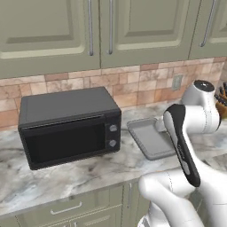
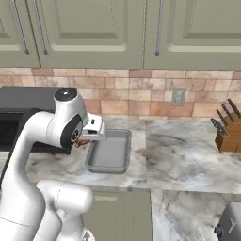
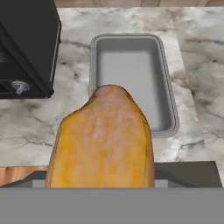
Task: Place one corn and one chicken drumstick in each tupperware on the nearby counter, to pack two identical lunches.
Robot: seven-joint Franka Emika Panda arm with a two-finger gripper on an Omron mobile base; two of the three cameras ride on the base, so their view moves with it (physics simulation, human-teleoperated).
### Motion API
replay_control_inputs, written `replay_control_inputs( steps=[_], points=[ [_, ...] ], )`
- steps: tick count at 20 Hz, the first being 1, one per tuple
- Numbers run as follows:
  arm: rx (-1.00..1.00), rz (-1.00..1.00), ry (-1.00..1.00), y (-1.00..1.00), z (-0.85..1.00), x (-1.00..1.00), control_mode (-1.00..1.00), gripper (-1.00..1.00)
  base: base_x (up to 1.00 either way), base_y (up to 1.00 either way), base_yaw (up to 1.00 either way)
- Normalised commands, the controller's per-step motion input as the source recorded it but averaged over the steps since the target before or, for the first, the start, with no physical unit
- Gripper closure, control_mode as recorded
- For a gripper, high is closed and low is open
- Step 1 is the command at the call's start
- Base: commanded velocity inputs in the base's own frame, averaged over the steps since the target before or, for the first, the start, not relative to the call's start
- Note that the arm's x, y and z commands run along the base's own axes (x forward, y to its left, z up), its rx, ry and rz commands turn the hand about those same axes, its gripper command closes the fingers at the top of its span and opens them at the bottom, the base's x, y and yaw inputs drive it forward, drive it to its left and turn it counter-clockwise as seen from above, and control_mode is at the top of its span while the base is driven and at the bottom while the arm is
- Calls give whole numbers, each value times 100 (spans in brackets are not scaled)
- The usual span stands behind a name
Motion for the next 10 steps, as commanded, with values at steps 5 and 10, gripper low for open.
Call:
replay_control_inputs(
  steps=[5,10],
  points=[
    [0,-2,1,-20,-54,77,-100,100,0,0,0],
    [0,0,0,-3,-40,80,-100,100,0,0,0]
  ],
)
